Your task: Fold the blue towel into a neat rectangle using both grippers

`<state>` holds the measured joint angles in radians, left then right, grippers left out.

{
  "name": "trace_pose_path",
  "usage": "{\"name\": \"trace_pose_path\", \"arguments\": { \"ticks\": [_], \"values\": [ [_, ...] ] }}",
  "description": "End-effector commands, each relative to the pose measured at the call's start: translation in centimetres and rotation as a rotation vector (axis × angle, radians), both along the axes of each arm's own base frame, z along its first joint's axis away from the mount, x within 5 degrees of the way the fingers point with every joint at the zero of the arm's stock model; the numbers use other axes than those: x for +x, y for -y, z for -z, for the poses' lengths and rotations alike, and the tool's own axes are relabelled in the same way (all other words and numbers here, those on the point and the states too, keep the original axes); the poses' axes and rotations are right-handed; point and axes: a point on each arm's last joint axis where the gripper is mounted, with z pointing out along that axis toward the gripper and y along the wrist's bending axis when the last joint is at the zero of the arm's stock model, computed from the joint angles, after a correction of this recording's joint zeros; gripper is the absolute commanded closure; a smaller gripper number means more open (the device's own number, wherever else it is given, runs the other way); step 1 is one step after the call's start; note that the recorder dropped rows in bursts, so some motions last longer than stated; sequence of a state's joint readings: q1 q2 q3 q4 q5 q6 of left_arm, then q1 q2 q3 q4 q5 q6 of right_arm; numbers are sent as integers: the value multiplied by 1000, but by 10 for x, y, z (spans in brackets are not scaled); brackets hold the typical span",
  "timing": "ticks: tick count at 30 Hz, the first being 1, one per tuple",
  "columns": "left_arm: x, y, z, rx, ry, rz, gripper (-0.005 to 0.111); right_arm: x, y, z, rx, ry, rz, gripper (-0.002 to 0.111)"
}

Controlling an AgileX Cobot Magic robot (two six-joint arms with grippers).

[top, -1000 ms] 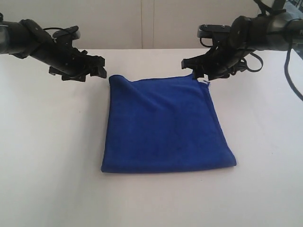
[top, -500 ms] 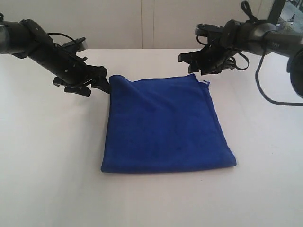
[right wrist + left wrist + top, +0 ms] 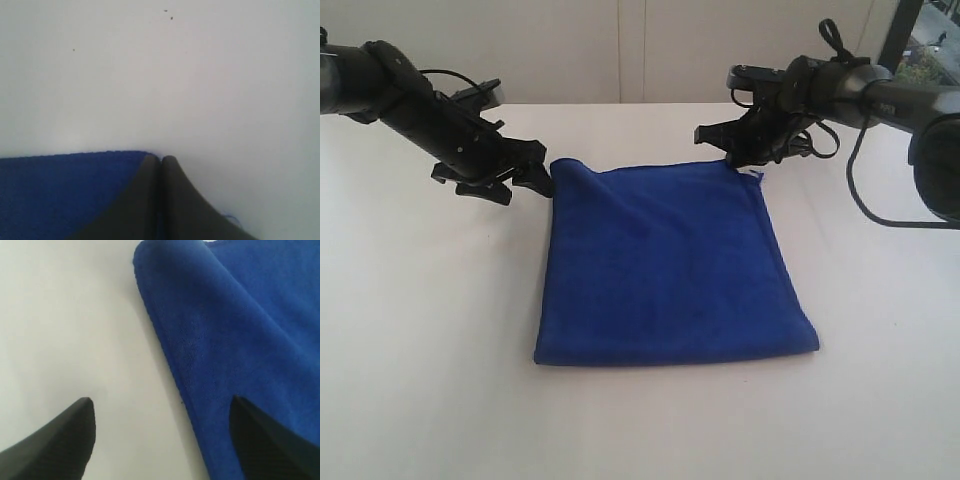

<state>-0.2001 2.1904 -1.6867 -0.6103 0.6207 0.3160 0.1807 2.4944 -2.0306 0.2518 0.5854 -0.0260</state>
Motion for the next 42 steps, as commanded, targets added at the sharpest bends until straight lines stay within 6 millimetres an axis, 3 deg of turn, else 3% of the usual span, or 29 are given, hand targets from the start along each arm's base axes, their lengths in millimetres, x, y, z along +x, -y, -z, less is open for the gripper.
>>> {"name": "trace_pose_path", "arguments": {
  "ticks": [1,13,26,34,42],
  "values": [
    [-2,1,-7,-2,2,11,30,1,2,-6,-7,8,-15,108],
    [-3,0,-6,27,7,26,30,-2,6,-39,-79,57,-49,108],
    [-3,0,-5,28,3,29,30,-2,33,-42,-99,21,-10,108],
    [-3,0,-5,28,0,31,30,0,32,-24,-103,-4,-10,108],
    [-3,0,-6,24,-4,29,30,1,32,-21,-104,-2,-11,68]
  ]
}}
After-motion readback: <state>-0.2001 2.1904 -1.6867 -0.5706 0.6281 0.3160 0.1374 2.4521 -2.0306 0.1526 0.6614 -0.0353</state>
